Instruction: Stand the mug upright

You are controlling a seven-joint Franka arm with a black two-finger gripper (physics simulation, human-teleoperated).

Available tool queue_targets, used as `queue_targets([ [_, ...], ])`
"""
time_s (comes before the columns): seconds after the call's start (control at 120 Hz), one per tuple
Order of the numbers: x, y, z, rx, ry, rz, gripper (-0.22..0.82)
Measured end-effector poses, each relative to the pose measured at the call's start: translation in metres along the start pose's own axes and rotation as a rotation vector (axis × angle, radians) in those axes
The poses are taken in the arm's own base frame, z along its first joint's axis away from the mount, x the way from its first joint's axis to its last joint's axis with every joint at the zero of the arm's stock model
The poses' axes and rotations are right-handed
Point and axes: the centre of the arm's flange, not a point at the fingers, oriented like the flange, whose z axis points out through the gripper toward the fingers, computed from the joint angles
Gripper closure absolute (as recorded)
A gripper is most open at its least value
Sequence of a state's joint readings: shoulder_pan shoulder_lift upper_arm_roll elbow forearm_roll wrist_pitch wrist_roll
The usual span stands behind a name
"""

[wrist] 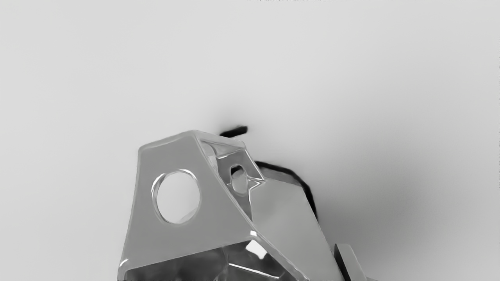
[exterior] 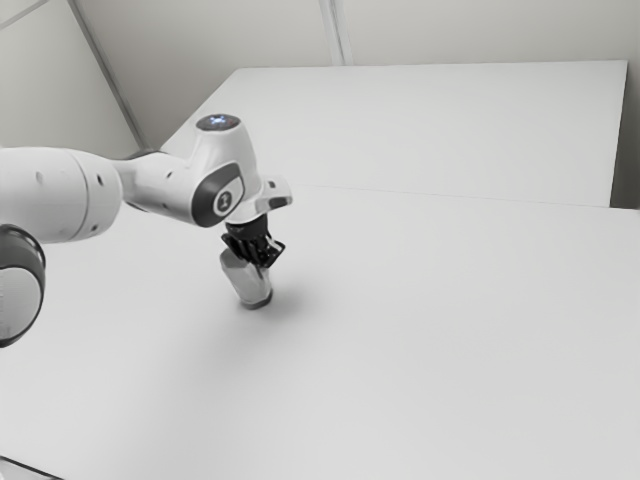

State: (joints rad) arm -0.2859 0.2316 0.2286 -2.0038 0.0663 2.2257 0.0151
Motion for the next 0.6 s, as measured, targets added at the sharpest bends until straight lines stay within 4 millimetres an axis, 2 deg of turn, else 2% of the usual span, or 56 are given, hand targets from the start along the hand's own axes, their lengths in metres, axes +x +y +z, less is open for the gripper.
queue_targets([
  [0.083,0.001,0.002,0.003,0.000,0.001,-0.016,0.77],
  [0.192,0.002,0.004,0.004,-0.007,0.003,-0.034,0.68],
  [0.367,0.002,0.005,0.002,-0.014,0.007,-0.057,0.36],
  [0.475,0.001,0.003,-0.020,-0.025,0.043,-0.071,0.22],
  [0.6,-0.001,0.003,-0.051,-0.038,0.083,-0.078,0.12],
])
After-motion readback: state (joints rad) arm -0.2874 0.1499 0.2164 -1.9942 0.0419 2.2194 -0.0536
